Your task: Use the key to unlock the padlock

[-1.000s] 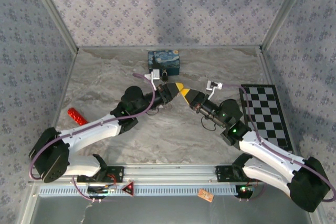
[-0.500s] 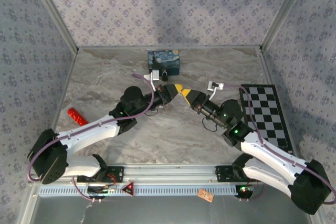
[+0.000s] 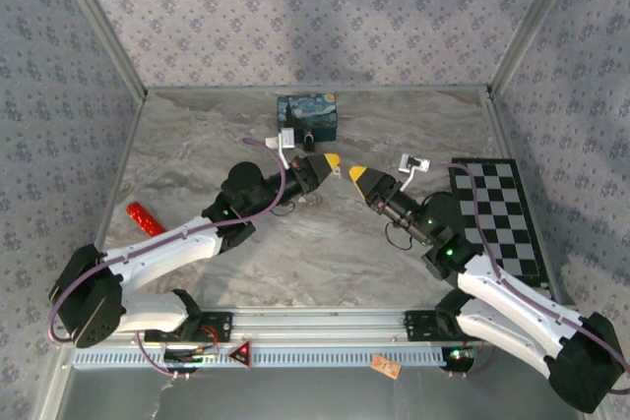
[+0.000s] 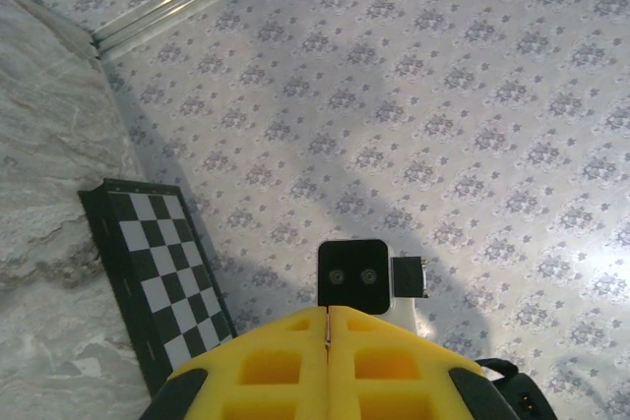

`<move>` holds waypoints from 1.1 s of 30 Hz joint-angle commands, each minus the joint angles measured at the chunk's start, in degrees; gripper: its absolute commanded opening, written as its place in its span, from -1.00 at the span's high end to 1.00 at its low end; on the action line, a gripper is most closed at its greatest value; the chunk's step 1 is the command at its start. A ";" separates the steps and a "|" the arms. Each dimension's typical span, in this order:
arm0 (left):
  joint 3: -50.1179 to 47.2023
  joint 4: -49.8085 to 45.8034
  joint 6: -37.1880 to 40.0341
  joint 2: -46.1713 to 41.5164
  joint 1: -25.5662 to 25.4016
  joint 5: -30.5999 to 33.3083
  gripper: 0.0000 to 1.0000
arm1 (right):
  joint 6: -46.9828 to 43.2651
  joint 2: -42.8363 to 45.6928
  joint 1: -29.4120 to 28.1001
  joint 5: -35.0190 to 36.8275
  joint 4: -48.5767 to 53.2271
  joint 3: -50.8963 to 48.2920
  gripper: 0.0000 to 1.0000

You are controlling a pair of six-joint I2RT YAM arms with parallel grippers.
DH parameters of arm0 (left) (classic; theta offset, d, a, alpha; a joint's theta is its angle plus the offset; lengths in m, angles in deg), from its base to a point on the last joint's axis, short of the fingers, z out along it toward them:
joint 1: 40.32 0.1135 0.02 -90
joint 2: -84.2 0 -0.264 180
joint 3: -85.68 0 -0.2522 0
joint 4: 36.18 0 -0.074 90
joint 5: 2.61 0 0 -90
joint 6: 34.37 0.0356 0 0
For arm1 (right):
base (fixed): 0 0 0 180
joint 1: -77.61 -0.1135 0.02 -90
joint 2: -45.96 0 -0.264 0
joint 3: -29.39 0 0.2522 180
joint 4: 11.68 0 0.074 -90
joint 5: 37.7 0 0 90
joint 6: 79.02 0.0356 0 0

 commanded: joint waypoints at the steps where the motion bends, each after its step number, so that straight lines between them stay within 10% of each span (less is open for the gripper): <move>1: 3.49 3.62 -0.04 0.53 -1.06 -1.53 0.92 | -2.43 -0.57 -0.95 -2.19 -4.91 0.78 0.38; 33: 3.04 5.03 0.41 2.60 -2.33 -2.54 0.92 | -2.34 -1.95 -1.16 -3.78 -7.02 2.74 0.52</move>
